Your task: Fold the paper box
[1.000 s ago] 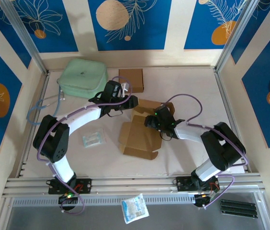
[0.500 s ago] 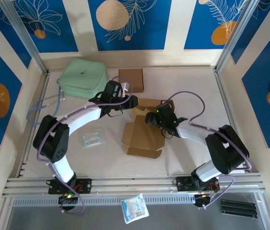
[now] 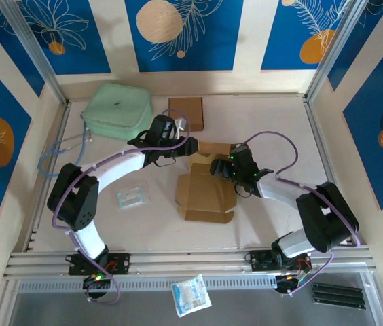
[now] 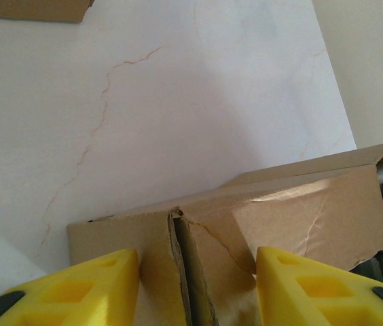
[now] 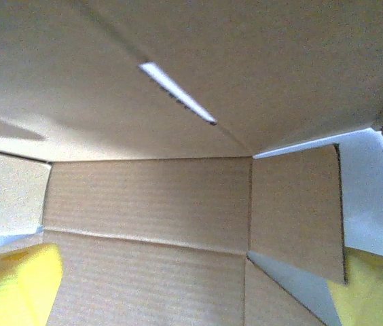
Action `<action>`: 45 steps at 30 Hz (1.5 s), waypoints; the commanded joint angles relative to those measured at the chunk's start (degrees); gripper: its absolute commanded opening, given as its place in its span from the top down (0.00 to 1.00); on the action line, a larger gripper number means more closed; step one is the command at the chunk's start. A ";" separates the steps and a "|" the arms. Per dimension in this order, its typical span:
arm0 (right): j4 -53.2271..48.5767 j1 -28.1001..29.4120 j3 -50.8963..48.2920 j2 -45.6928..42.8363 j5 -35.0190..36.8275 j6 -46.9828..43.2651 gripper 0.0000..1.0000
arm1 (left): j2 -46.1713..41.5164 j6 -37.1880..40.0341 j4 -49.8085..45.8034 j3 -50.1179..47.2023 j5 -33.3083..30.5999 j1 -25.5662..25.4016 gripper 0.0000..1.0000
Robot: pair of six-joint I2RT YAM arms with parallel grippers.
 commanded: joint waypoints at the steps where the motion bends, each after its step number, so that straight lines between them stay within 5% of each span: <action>1: 1.14 -0.90 -0.47 -2.00 -1.58 -2.63 0.01 | 0.28 1.53 -4.60 1.02 0.37 -0.53 0.52; 28: 11.06 0.33 -0.47 4.06 -14.77 -0.13 0.04 | 1.03 1.61 -4.92 2.21 0.31 -1.31 0.52; 36: 2.75 1.36 -1.81 -6.71 -10.58 0.27 0.02 | 0.11 2.34 -6.02 3.04 -1.52 -1.29 0.46; 45: -20.02 2.91 -1.63 -29.28 -7.40 -1.26 0.01 | -3.87 4.52 -9.44 4.80 -7.28 -1.39 0.33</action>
